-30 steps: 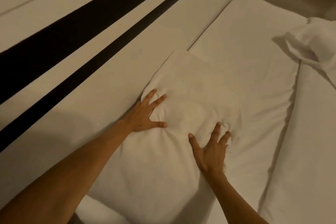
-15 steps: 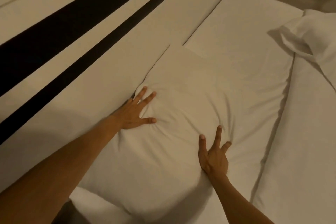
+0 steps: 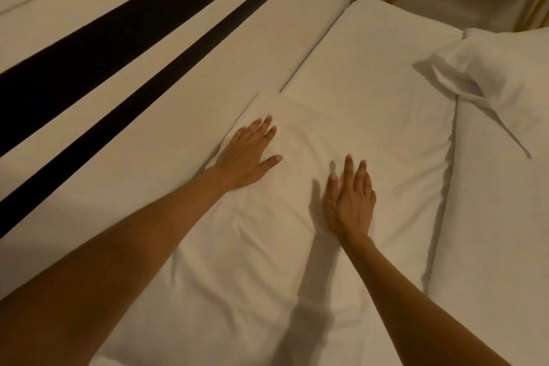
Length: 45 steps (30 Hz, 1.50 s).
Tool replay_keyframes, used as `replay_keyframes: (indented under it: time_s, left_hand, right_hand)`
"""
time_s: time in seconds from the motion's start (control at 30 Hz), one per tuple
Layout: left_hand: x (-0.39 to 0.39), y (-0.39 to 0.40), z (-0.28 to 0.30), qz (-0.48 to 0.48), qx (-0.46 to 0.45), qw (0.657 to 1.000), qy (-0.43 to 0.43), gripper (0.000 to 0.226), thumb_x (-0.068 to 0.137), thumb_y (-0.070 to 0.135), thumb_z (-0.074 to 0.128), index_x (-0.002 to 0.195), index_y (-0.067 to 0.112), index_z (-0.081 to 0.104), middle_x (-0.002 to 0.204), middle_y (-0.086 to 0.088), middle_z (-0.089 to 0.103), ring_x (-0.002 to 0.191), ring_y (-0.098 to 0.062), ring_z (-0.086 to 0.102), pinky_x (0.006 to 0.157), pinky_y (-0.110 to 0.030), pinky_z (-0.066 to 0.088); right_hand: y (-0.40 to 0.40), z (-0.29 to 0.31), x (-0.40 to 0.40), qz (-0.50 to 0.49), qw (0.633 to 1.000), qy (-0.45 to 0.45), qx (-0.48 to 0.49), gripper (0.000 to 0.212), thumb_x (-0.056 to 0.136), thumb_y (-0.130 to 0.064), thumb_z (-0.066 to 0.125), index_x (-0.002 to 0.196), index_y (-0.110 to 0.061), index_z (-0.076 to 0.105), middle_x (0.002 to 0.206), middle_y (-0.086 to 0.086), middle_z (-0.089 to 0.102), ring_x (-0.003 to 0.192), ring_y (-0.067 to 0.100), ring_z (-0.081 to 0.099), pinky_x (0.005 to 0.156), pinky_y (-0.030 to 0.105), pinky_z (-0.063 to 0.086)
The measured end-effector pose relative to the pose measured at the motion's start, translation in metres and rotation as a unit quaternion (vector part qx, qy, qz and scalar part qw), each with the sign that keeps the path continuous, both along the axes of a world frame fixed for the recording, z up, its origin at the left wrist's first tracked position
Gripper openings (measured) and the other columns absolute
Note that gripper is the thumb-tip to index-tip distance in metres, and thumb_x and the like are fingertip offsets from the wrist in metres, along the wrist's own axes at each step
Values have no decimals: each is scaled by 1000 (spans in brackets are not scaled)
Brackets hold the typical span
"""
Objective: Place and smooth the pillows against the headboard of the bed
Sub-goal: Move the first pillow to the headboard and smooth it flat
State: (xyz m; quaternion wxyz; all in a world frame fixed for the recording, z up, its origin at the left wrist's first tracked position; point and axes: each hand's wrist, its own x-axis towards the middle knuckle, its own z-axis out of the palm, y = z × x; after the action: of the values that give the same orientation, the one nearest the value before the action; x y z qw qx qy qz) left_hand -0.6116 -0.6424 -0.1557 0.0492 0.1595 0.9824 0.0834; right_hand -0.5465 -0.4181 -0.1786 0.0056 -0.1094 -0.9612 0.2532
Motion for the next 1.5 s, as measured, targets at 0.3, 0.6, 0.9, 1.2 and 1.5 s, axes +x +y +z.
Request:
replay_keyframes:
  time_s: [0.3,0.6,0.9,1.2,1.5]
  left_hand:
    - [-70,32,-78,16,14,998,-53,69,94,65,19,154,38,-1,163,4,-9,151,-14,-5,122,-38,-2]
    - [-84,-5,-32,90,-64,994,-24,62,103,44,21,155,11,13,163,-9,4,150,-24,7,121,-40,9]
    - [50,1,-54,-19,55,996,-66,69,92,62,14,154,34,1,162,9,-8,149,-7,-6,123,-34,-1]
    - [74,-65,-37,89,-98,990,-43,61,104,39,23,156,16,2,163,-7,-2,151,-20,3,120,-40,9]
    - [174,-2,1,35,99,994,-32,64,101,44,33,155,16,12,163,1,0,151,-15,-1,121,-33,1]
  right_hand:
    - [12,-79,-67,61,998,-31,9,55,101,-45,13,154,-38,2,163,-7,-7,150,15,-8,120,43,-8]
    - [59,-42,-69,-47,997,-39,41,59,103,-39,15,156,-15,6,164,9,2,151,24,0,122,45,3]
    - [-28,-64,56,66,997,-19,-32,56,101,-39,12,155,-28,1,163,-6,-5,150,10,-8,121,33,-8]
    - [47,-61,79,-18,988,-132,75,58,103,-33,14,155,-13,-1,164,9,-3,151,23,-3,122,45,1]
    - [-46,-2,162,57,997,13,-45,56,104,-34,21,156,-19,8,163,4,-4,151,19,-3,121,37,0]
